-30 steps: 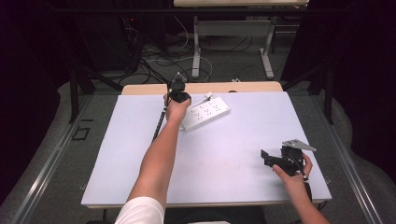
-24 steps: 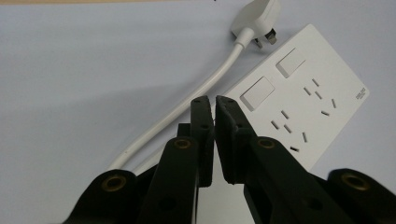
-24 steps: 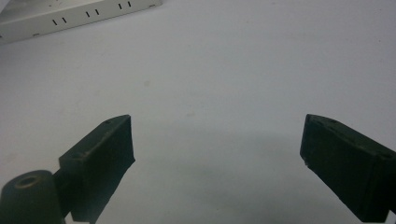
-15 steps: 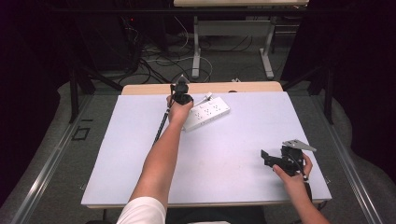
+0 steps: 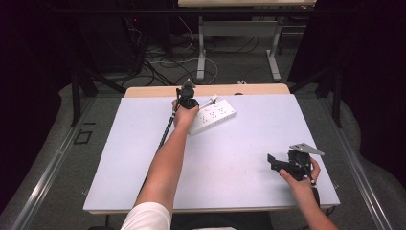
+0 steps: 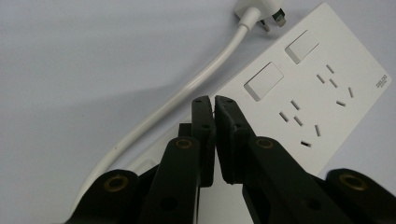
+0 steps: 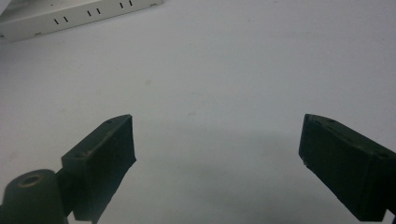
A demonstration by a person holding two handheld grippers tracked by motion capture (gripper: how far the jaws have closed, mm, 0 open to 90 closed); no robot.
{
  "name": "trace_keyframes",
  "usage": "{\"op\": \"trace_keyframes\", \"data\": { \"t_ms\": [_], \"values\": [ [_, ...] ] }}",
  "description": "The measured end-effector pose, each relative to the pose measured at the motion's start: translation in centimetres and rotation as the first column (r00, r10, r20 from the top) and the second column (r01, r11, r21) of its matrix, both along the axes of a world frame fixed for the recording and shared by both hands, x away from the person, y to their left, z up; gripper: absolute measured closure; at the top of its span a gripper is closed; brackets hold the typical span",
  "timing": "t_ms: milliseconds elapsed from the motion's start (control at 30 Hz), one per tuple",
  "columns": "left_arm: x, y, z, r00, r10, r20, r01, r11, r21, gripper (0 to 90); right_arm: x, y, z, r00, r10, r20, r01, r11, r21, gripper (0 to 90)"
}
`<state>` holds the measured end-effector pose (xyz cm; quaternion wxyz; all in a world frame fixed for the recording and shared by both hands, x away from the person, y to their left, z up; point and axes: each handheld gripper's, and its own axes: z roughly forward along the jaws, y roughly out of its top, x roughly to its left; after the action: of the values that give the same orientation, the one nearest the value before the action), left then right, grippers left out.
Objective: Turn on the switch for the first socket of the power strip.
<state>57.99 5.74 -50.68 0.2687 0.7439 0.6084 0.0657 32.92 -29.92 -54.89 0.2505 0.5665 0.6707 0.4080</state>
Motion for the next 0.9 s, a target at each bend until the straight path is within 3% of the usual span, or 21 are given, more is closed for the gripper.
{"op": "trace_keyframes", "data": {
  "t_ms": [633,833,900],
  "values": [
    [-0.11,-0.22,-0.55,1.0,0.002,-0.002,-0.002,0.9996,0.027,86.5,-0.01,0.07,-0.02,1.0,0.0,-0.009,0.0,0.9999,0.011,10.2],
    [-0.23,0.18,-0.77,1.0,0.005,0.006,-0.005,0.9999,-0.014,87.1,0.0,0.02,-0.04,1.0,0.005,-0.003,-0.005,1.0,0.003,10.2],
    [-0.28,0.12,-0.78,0.9999,0.003,0.011,-0.003,1.0,-0.008,87.4,0.01,0.09,-0.04,1.0,0.005,-0.003,-0.005,1.0,0.006,10.2]
  ]
}}
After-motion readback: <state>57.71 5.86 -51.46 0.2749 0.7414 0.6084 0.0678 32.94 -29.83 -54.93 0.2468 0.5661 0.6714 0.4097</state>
